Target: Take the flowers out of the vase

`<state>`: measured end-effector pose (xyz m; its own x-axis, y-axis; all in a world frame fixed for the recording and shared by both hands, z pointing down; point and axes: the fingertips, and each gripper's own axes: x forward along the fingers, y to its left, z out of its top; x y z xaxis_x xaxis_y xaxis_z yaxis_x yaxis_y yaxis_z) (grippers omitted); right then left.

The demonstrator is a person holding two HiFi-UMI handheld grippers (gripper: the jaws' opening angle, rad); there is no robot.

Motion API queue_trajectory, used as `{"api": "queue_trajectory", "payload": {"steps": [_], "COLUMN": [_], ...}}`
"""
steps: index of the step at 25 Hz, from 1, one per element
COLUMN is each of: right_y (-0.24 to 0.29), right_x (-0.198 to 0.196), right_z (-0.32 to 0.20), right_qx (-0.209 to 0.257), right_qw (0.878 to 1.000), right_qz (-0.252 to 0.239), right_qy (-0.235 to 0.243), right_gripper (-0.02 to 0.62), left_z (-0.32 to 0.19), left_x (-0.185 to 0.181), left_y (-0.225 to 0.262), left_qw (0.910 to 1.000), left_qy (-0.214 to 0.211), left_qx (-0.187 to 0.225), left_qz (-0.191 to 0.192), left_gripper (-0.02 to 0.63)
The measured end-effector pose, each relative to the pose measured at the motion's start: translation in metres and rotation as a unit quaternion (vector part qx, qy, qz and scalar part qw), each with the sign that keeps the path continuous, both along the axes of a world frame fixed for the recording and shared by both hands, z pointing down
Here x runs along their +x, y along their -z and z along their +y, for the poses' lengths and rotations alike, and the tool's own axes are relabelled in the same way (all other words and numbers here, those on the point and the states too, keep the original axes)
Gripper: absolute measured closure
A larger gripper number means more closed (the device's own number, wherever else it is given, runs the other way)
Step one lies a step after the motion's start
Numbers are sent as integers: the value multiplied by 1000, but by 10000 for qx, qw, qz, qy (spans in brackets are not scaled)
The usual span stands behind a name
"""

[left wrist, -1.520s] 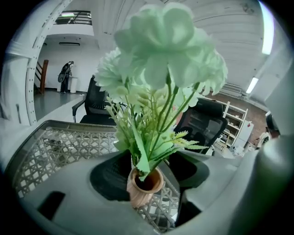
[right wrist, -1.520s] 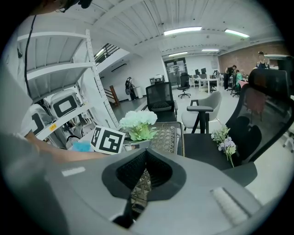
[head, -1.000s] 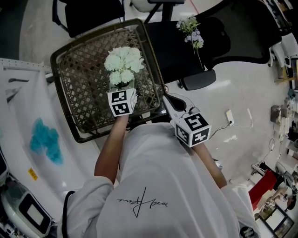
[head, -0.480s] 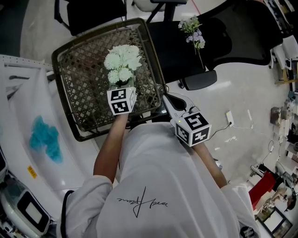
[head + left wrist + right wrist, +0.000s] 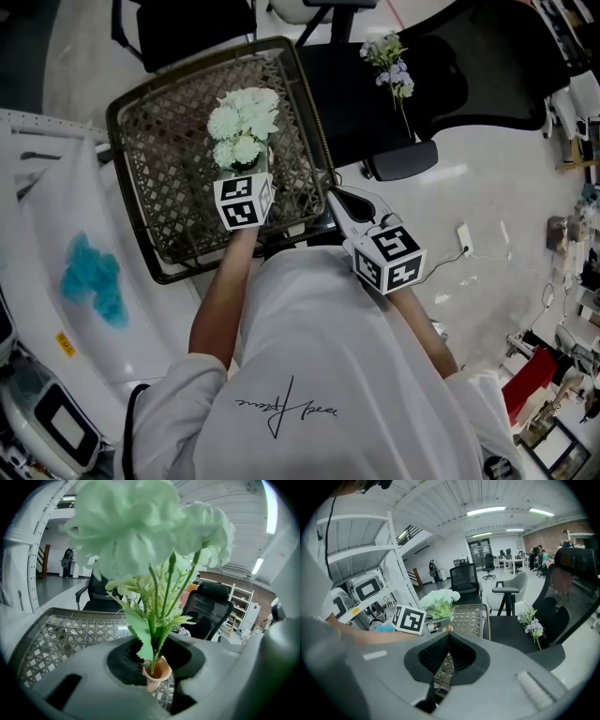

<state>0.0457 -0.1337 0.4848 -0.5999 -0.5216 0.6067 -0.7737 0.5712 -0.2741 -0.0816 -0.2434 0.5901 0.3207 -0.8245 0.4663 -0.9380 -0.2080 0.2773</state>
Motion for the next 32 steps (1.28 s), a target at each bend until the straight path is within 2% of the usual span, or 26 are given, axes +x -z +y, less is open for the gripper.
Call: {"api": "queue_trajectory", "payload": {"steps": [32], "right_y": [6], "right_x": [-2], "right_z": [4], "right_qx": [75], "right_qw": [9993], "right_qz": [-373], "right_qy": [-23], "right_gripper": [588], "left_z": [9], "left_x": [-4], "left_y": [19], "left_qw": [10000], "left_qy": [-34], "left_qx": [-74], "left_qz": [37], "left_gripper": [514]}}
